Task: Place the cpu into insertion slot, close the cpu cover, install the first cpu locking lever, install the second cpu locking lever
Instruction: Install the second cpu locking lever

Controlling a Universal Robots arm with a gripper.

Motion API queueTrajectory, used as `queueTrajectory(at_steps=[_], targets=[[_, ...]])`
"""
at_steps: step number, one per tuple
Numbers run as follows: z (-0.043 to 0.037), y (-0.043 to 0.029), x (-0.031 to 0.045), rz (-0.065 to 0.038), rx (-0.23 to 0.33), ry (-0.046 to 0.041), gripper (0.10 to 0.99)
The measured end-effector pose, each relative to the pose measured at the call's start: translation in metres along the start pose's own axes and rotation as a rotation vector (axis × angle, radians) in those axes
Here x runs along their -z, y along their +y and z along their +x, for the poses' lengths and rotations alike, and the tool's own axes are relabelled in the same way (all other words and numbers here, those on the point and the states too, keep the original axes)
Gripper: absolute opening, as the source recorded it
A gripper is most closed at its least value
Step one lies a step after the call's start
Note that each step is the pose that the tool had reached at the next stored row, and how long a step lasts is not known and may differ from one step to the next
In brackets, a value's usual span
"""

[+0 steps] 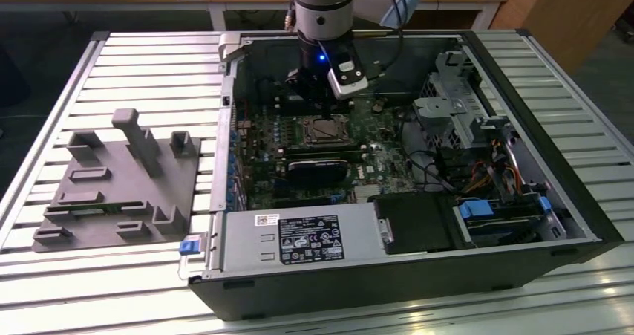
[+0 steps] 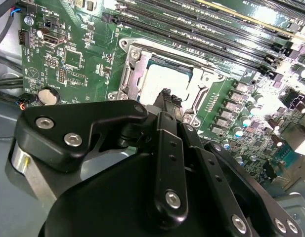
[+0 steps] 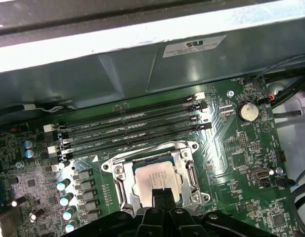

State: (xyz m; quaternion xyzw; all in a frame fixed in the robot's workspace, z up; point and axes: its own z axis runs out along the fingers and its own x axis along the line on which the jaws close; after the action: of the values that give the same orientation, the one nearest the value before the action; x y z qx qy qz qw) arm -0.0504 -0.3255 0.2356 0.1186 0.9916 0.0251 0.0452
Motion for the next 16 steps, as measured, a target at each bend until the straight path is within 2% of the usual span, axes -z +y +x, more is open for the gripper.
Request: queueTrajectory(at_steps=[7, 16], targets=[[-0.0004, -0.0015, 0.0003, 0.0, 0.0, 0.0001, 0.106], [-0.0044, -0.018, 0.0009, 0.0, 0.0, 0.0, 0.106]])
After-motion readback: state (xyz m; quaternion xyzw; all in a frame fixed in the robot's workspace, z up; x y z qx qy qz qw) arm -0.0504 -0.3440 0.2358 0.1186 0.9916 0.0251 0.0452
